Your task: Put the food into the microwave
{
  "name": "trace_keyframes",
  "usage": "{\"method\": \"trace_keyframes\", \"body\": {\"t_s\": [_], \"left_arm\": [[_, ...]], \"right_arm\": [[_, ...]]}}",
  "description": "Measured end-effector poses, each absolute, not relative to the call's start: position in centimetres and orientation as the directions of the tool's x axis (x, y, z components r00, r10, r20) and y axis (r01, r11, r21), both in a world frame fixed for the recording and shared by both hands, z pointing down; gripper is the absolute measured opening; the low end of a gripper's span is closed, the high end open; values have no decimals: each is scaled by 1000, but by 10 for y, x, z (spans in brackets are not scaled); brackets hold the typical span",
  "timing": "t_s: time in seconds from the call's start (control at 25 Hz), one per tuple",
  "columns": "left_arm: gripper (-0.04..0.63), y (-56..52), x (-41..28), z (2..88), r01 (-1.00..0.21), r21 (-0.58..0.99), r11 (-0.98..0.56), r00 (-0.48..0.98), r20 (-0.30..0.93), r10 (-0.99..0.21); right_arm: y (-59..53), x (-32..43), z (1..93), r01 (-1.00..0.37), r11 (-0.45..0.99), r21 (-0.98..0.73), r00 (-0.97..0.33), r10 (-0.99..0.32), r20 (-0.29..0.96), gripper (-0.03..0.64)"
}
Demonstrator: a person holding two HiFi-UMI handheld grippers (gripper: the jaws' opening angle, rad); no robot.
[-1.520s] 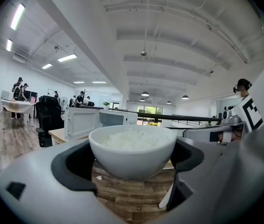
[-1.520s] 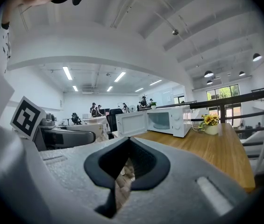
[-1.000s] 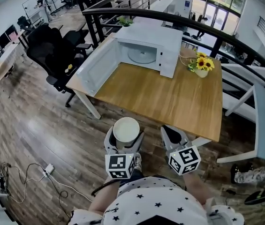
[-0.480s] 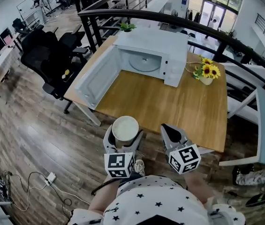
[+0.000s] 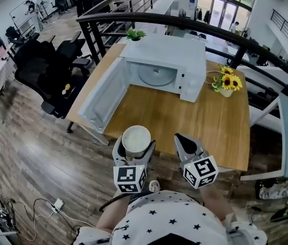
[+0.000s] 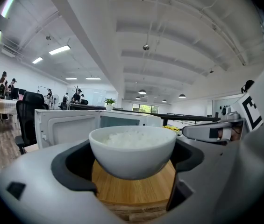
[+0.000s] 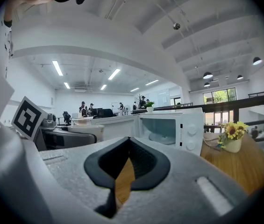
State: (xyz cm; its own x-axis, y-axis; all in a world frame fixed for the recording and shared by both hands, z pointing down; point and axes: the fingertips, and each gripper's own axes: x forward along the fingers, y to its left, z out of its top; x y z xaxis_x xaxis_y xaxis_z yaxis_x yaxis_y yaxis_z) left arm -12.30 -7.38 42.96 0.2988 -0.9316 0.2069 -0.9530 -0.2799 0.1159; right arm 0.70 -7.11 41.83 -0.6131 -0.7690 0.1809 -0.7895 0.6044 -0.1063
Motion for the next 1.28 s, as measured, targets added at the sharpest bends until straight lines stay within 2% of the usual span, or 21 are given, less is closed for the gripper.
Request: {"method": "trace_keyframes", "body": {"t_s": [0.64,1.28], "left_arm": [[476,-139,-131,442,-939,122,-323,343,216,-914],[476,-238,-115,456,-943,105,-315,332,235,-914]], "right_arm": [[-119,-3,431,-818,562,-121,-575,-793,204,5],[-197,4,447,-798,586,-139,-602,-765,231,5]]}}
